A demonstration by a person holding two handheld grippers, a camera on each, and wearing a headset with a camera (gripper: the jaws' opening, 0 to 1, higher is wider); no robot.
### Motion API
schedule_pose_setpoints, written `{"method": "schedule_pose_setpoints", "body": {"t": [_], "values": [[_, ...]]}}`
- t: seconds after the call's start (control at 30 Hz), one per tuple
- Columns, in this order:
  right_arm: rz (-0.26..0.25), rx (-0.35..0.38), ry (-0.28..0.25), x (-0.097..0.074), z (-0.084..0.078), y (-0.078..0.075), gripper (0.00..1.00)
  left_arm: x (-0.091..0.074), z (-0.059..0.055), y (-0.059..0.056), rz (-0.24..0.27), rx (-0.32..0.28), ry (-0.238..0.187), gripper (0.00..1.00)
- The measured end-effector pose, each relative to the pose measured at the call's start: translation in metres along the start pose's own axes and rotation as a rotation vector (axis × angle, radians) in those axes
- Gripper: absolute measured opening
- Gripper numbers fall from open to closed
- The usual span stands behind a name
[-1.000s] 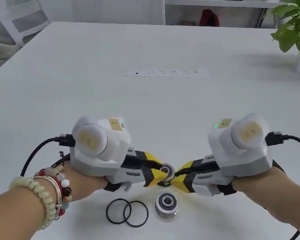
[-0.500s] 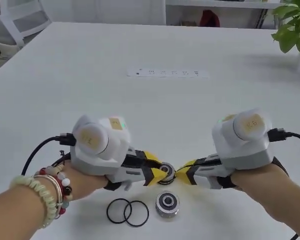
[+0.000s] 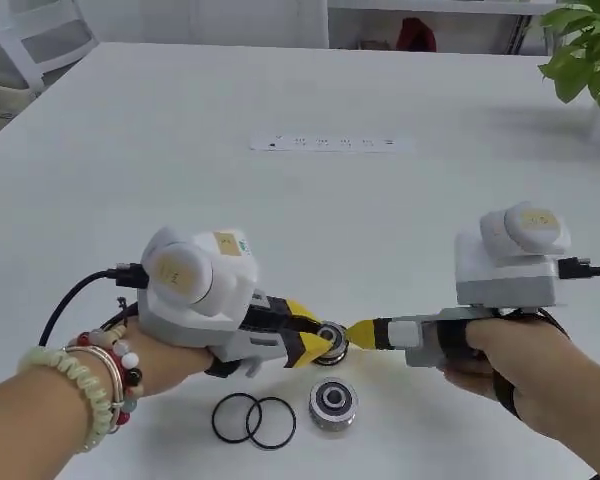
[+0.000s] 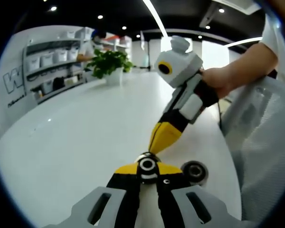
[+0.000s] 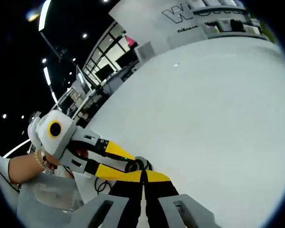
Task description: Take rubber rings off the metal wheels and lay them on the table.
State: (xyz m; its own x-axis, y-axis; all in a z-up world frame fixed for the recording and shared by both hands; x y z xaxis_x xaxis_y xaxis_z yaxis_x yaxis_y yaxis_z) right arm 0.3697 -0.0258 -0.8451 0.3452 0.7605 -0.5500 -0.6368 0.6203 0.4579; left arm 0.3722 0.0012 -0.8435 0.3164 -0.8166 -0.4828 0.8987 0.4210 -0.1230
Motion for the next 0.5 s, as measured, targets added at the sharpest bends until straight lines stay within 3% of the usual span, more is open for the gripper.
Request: {"method": "schedule_pose_setpoints", "body": {"t": [0.17,0.5], "values": [[0.014,-0.011,0.004,0.0024,-0.0003,0.0088,0.0,-0.0002,-0.0006,0.0004,-0.002,-0.004,0.0,0.13],[0.024,-0.007,-0.003,0.0033,0.0019,0.0098,0.0,0.0001,-0.0005,0.001,0.001,0.002,0.002,0.13]]}}
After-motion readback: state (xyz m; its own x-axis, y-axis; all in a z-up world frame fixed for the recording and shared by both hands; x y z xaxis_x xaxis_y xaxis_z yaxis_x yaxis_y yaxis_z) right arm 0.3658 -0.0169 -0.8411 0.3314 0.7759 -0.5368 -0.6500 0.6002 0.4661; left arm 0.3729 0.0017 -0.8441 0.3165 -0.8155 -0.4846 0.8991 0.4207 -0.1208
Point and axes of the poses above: the centre of the closed fingertips' face, and the gripper's own axes: x roughly forward along the fingers, y roughly to its left, z roughly out of its top, the point moved 1 cm from there along -x, roughly backward along the fingers, and after that the axes turned 8 degrees about -x, right-handed, at the moved point
